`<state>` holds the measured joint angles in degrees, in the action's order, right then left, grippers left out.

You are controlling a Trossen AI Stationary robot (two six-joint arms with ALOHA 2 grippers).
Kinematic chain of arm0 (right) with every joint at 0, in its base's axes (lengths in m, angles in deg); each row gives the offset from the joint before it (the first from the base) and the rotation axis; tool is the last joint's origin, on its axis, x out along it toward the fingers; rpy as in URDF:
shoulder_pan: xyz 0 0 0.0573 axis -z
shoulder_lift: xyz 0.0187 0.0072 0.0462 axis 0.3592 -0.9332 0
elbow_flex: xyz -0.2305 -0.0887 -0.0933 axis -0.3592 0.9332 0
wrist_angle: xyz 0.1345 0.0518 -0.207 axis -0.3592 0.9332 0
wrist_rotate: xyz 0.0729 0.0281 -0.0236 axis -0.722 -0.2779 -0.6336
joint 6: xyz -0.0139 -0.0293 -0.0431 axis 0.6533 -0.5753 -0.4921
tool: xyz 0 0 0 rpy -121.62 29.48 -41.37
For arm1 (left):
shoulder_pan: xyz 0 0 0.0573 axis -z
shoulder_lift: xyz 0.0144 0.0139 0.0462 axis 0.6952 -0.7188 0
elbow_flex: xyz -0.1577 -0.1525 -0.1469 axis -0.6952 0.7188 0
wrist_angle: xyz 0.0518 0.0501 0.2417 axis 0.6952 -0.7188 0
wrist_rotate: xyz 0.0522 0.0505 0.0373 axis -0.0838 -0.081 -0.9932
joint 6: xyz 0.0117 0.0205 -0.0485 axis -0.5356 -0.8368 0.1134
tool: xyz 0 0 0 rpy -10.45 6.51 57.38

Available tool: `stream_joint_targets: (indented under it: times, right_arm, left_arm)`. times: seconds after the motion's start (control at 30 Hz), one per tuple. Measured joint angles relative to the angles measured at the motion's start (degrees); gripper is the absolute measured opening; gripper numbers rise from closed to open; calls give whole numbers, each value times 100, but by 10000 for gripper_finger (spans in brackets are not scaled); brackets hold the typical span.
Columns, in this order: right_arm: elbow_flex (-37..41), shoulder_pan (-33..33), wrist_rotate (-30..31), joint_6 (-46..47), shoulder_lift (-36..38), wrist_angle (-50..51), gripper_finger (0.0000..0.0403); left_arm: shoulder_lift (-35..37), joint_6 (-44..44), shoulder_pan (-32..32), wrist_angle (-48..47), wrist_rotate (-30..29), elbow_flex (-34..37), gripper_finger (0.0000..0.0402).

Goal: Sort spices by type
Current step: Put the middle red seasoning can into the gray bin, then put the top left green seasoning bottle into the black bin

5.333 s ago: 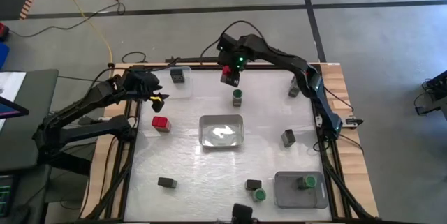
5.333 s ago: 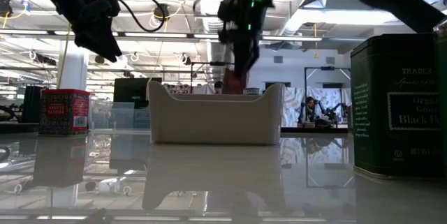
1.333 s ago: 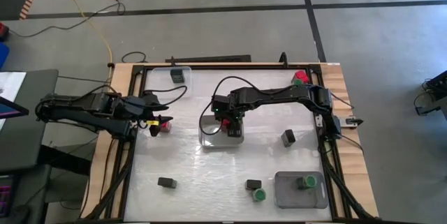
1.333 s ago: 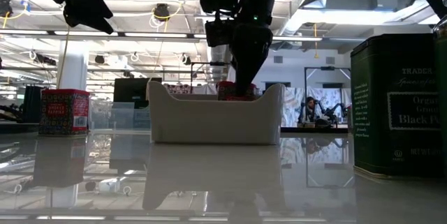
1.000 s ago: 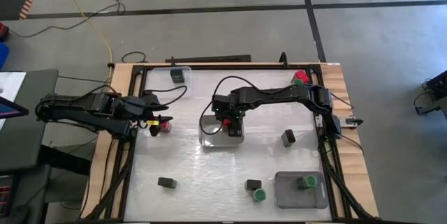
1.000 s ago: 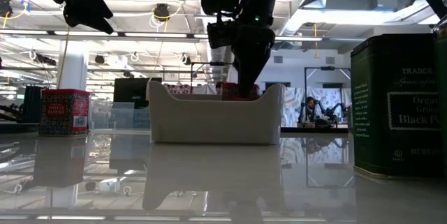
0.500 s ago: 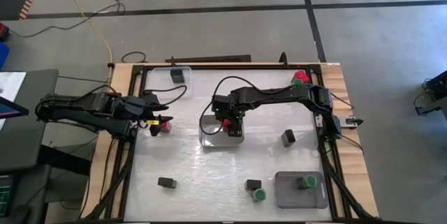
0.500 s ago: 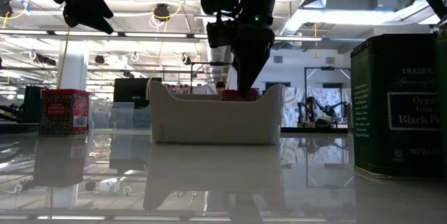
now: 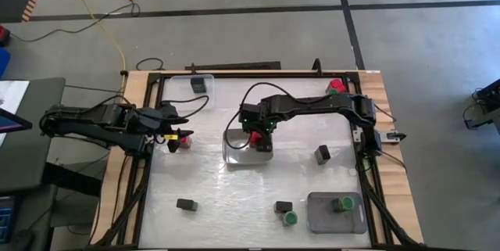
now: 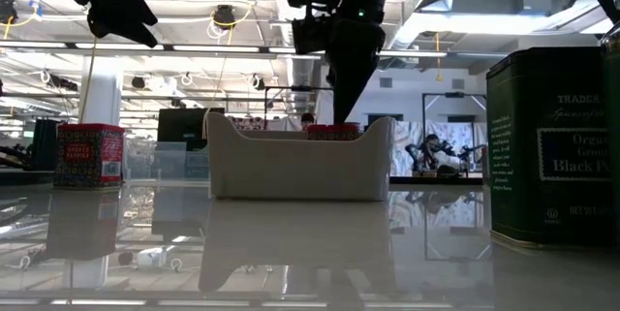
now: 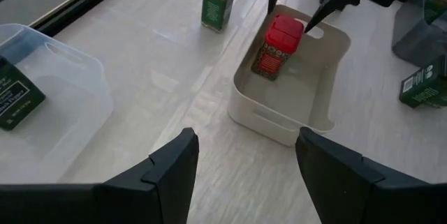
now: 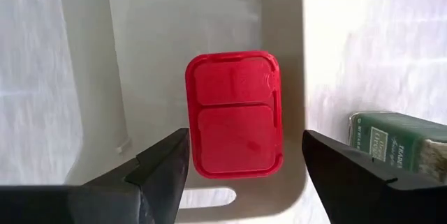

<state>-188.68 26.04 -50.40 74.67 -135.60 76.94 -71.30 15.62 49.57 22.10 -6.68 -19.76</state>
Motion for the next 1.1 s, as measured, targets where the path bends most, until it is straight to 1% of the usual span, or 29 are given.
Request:
stream_joint_targets:
  times: [0.23,0.43,0.53,0.73,0.8,0.9,1.0,1.1]
  right_arm:
    - [0,127,4,322,485,56,304]
    - [0,237,4,1440,1203,248,304]
    - [0,262,71,1744,1654,539,304]
    - [0,-12,936,2109,2430,1227,304]
    - [0,-143,1137,2333,2627,1321,304]
    - [0,-359,1185,2607,2877,1422,304]
    - [0,-555,1180,2626,3015,1424,304]
    - [0,-650,1182,2896,3069,1436,309]
  left_arm:
    - [0,8,0,2,0,0,229]
    - [0,-79,1,-4,0,0,229]
    - [0,-120,0,-4,0,0,229]
    - [0,-139,0,-7,2,0,229]
    - [0,-141,0,-7,1,0,229]
    - [0,-142,0,-9,2,1,229]
    - [0,-156,0,-9,2,2,229]
    - [0,-493,0,-10,2,1,229]
